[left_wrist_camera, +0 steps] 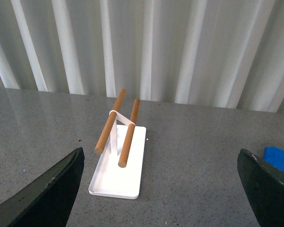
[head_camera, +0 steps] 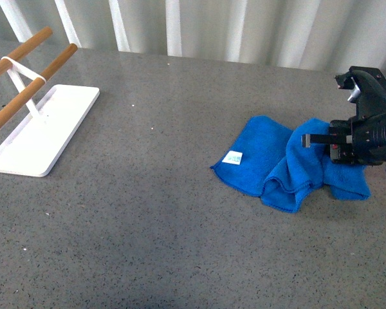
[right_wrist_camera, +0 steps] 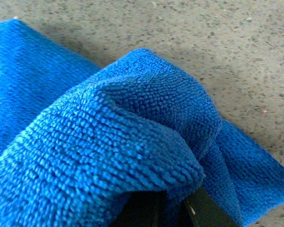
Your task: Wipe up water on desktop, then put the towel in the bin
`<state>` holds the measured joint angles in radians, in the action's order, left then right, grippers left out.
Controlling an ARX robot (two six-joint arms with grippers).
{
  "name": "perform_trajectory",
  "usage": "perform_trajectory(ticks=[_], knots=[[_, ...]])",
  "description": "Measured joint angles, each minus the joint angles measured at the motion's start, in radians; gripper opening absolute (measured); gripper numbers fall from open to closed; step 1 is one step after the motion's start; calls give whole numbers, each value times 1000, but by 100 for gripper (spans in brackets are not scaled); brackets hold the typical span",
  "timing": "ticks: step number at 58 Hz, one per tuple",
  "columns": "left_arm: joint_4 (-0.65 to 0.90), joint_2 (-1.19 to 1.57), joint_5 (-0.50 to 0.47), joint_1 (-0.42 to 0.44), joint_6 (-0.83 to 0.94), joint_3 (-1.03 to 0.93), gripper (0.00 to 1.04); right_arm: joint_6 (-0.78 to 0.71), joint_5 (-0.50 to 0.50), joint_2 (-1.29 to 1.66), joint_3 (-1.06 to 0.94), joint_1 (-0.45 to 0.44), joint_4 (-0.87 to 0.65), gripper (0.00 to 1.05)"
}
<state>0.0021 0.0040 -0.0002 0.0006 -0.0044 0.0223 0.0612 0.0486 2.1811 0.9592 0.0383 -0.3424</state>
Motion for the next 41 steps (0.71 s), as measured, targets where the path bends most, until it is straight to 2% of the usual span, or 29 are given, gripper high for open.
perform_trajectory(ticks=[13, 22, 32, 41], knots=[[0, 0, 0, 0, 0, 0, 98, -48, -44, 76, 117, -40, 22, 3], [0, 0, 0, 0, 0, 0, 98, -61, -73, 174, 314, -35, 96, 3], [0, 0, 0, 0, 0, 0, 98, -63, -44, 255, 486, 7, 169, 3], [0, 0, 0, 0, 0, 0, 98, -64, 35, 318, 621, 82, 218, 3]])
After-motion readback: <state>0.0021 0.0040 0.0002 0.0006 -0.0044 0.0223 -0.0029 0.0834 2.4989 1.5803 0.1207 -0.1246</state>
